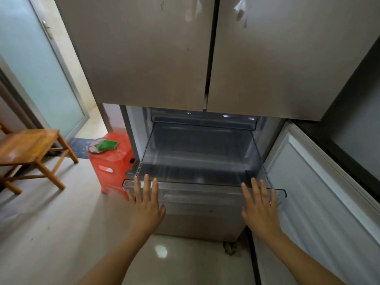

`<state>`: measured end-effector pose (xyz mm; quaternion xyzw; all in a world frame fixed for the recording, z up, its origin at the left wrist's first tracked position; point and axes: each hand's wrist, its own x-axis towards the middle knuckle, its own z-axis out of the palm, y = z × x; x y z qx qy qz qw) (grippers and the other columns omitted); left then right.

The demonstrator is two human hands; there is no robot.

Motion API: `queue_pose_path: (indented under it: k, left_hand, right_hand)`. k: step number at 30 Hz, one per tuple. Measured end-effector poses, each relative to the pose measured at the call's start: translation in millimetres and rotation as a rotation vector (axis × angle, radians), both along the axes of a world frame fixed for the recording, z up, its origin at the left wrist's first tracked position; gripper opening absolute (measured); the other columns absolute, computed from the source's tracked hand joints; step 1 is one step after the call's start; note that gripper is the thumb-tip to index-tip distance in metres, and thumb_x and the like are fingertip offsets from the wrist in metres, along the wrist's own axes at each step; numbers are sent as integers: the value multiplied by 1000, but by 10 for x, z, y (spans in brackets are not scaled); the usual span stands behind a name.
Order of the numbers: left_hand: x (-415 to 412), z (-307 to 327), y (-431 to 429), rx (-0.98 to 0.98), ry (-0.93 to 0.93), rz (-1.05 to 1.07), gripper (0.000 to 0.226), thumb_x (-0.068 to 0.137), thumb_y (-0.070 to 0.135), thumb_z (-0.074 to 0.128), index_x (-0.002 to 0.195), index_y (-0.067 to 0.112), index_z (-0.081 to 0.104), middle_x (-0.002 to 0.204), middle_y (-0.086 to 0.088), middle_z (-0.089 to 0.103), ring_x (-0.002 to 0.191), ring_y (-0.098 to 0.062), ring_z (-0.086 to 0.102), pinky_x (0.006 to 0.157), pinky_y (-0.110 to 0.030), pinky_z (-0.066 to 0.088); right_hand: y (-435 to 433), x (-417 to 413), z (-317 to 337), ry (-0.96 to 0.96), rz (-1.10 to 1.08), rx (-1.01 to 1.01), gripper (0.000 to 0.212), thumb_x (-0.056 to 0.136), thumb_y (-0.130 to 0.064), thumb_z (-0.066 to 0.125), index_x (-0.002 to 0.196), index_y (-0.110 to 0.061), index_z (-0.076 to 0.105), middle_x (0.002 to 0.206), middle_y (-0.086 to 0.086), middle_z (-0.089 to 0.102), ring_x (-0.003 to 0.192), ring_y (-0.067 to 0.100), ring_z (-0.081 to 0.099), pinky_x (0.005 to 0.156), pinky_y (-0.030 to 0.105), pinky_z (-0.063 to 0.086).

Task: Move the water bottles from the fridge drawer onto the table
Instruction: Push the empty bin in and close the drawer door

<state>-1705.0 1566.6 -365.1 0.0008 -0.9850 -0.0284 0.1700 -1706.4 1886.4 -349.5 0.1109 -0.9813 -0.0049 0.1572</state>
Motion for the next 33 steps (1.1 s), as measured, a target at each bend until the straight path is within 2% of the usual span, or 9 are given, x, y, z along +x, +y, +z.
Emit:
queue_pose_path:
  k: [3, 7, 11, 14, 20, 25, 29, 31, 33]
  left_hand:
    - [-15, -4, 17, -1, -17, -4, 92, 57, 43, 60, 135, 5, 30, 144, -21, 22, 142, -33, -17, 110, -54, -4]
    - [-110, 21, -72, -30, -86, 29, 94, 65, 46, 65, 139, 5, 26, 148, -23, 21, 142, -37, -6, 112, -55, 1]
    - [-409, 354, -180, -11, -265, 115, 90, 87, 51, 48, 147, 13, -6, 154, -15, -16, 139, -39, -22, 113, -55, -4]
    - [-485, 423, -4, 39, -321, 108, 89, 88, 56, 40, 146, 16, -13, 153, -13, -22, 136, -39, -28, 112, -56, -6]
    - [-536, 327, 119, 93, -240, 68, 91, 85, 53, 50, 148, 16, -5, 154, -16, -17, 129, -32, -34, 111, -56, -7]
    - [-295, 37, 21, -63, -146, -4, 120, 53, 47, 81, 146, 11, 14, 147, -28, 24, 139, -44, 5, 109, -55, 20]
    - [-277, -48, 22, -71, -145, -8, 127, 44, 50, 83, 144, 10, 15, 147, -26, 17, 142, -35, -13, 112, -44, -4]
    - [-308, 19, 14, -76, -227, 25, 132, 45, 52, 81, 147, 11, 8, 148, -27, 16, 142, -35, -15, 111, -42, -8]
    - [-463, 144, -27, -113, -263, 59, 125, 58, 57, 73, 147, 14, -4, 152, -26, -1, 138, -31, -30, 109, -41, -21]
  right_hand:
    - [45, -25, -56, 44, 4, -9, 135, 50, -23, 86, 148, -20, -6, 142, 18, 29, 144, 29, -10, 112, 49, -1]
    - [-14, -64, -70, 67, 26, 25, 135, 49, -23, 86, 148, -19, -7, 142, 18, 29, 143, 29, -13, 111, 53, 3]
    - [-194, -242, -107, 91, 93, 79, 132, 49, -22, 83, 148, -21, -4, 143, 15, 28, 143, 29, -14, 112, 49, 0]
    - [-63, -460, -53, 70, 52, 76, 134, 45, -18, 84, 148, -22, -2, 140, 17, 32, 143, 30, -15, 111, 49, 0]
    - [116, -672, 42, 82, 96, 131, 137, 46, -11, 81, 147, -22, -10, 139, 14, 31, 135, 37, 16, 113, 47, -5]
    - [100, -644, -84, 105, 84, 90, 119, 59, -17, 74, 148, -17, -5, 138, 19, 31, 133, 41, 22, 112, 50, -2]
    - [125, -662, -170, 151, 63, 78, 57, 90, -32, 32, 142, -14, 23, 136, 20, 33, 125, 38, 34, 105, 53, 19]
    - [66, -707, -135, 90, 46, 41, 48, 96, -36, 14, 134, -14, 36, 132, 20, 38, 122, 37, 36, 100, 52, 26]
    - [-8, -837, -94, 80, 19, 38, 46, 94, -38, 22, 130, -15, 39, 128, 22, 47, 121, 37, 37, 98, 52, 26]
